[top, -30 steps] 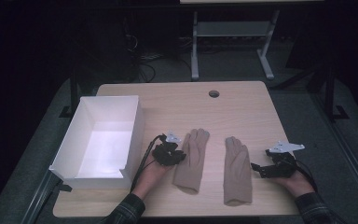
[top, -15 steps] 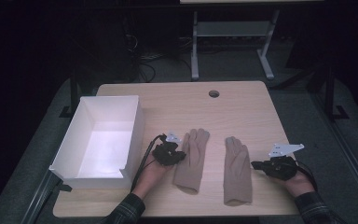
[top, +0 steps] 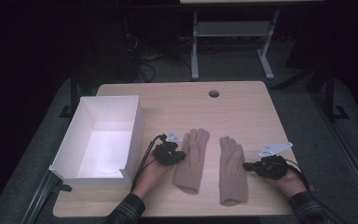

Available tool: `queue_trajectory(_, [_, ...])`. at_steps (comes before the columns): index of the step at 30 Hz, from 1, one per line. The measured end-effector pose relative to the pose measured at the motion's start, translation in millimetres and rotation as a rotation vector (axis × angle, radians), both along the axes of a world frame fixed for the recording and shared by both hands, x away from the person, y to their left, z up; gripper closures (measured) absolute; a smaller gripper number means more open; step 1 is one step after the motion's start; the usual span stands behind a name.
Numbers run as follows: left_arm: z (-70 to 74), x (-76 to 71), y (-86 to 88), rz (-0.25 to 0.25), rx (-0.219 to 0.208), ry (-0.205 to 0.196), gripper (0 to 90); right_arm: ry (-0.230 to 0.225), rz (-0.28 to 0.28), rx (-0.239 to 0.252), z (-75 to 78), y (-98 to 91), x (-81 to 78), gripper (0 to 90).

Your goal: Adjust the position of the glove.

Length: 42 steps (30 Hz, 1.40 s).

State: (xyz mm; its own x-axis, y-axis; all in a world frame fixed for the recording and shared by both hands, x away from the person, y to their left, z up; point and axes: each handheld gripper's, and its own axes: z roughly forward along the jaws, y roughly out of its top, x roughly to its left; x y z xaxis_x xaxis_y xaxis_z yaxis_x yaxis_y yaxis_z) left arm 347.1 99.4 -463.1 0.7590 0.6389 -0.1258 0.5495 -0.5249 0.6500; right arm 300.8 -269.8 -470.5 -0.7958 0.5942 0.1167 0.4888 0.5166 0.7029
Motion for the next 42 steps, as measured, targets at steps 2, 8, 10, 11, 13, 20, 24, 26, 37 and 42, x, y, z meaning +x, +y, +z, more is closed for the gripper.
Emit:
queue_trajectory(2, [0.0, 0.1, 0.1, -0.001, 0.000, 0.000, 84.0, 0.005, 0.002, 0.003, 0.7, 2.6, 0.3, 89.9])
queue_trajectory(8, [1.6, 0.2, 1.5, -0.004, -0.006, 0.017, 85.6, 0.000, 0.037, 0.005, 1.7, 17.8, 3.4, 89.9])
queue_trajectory(10, [2.9, -0.4, 3.4, -0.002, -0.026, 0.038, 85.8, 0.003, 0.038, 0.010, 1.6, 19.2, 3.1, 89.9])
queue_trajectory(11, [4.1, -1.6, 4.4, -0.003, -0.033, 0.041, 86.0, 0.009, 0.038, 0.009, 1.9, 20.3, 2.9, 89.9])
queue_trajectory(13, [5.9, -3.9, 5.3, -0.009, -0.044, 0.042, 86.0, 0.009, 0.048, 0.011, 1.0, 22.7, 3.1, 89.9])
queue_trajectory(20, [16.2, -11.3, 5.9, -0.041, -0.104, 0.036, 86.1, 0.009, 0.064, 0.022, 1.6, 27.5, 2.1, 89.9])
queue_trajectory(24, [21.3, -11.2, 3.1, -0.067, -0.133, 0.027, 86.1, 0.019, 0.072, 0.025, 1.4, 33.1, 1.7, 89.9])
queue_trajectory(26, [22.2, -11.6, 2.5, -0.072, -0.138, 0.020, 86.1, 0.017, 0.077, 0.025, 1.2, 33.6, 2.0, 89.9])
queue_trajectory(37, [33.2, -14.0, -2.5, -0.117, -0.198, -0.002, 86.2, 0.022, 0.091, 0.034, 0.9, 41.5, 2.2, 89.9])
queue_trajectory(42, [38.4, -14.9, -4.8, -0.129, -0.225, -0.014, 86.2, 0.025, 0.100, 0.034, 0.6, 45.3, 2.7, 89.9])
